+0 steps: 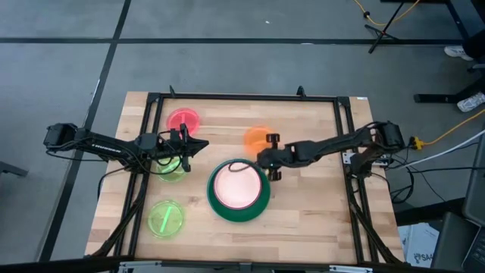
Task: Stack plastic plates
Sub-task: Stack the transparent orange plate on the stacked plates
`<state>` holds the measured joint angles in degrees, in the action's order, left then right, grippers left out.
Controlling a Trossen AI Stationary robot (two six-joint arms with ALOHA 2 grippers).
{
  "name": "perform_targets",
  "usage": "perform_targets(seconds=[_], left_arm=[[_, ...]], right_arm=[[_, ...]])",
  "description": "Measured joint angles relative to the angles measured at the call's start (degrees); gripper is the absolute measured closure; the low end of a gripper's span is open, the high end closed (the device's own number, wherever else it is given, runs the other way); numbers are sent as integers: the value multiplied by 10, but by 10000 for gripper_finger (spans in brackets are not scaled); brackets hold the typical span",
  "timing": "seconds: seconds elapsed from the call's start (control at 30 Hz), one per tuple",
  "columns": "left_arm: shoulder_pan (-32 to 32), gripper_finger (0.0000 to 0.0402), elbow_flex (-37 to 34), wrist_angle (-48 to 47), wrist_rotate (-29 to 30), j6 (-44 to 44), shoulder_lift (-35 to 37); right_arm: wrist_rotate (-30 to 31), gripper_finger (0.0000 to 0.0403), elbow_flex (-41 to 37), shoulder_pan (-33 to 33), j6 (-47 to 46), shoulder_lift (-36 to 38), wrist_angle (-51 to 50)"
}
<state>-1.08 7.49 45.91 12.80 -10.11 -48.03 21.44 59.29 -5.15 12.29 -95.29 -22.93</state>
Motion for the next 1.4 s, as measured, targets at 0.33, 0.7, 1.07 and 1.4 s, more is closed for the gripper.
perform_targets(seconds=[0.33,0.7,1.07,1.4], left_arm=[[0,390,0,0,0,0,0],[0,390,0,0,0,0,0],[0,390,0,2,0,0,0],[0,390,1,1,0,0,0]], right_arm=[[-84,401,17,-76,31,0,89],[-204,401,17,-116,49,-3,165],[-261,400,18,-113,-4,-43,204],[-254,400,18,-96,-46,-82,248]])
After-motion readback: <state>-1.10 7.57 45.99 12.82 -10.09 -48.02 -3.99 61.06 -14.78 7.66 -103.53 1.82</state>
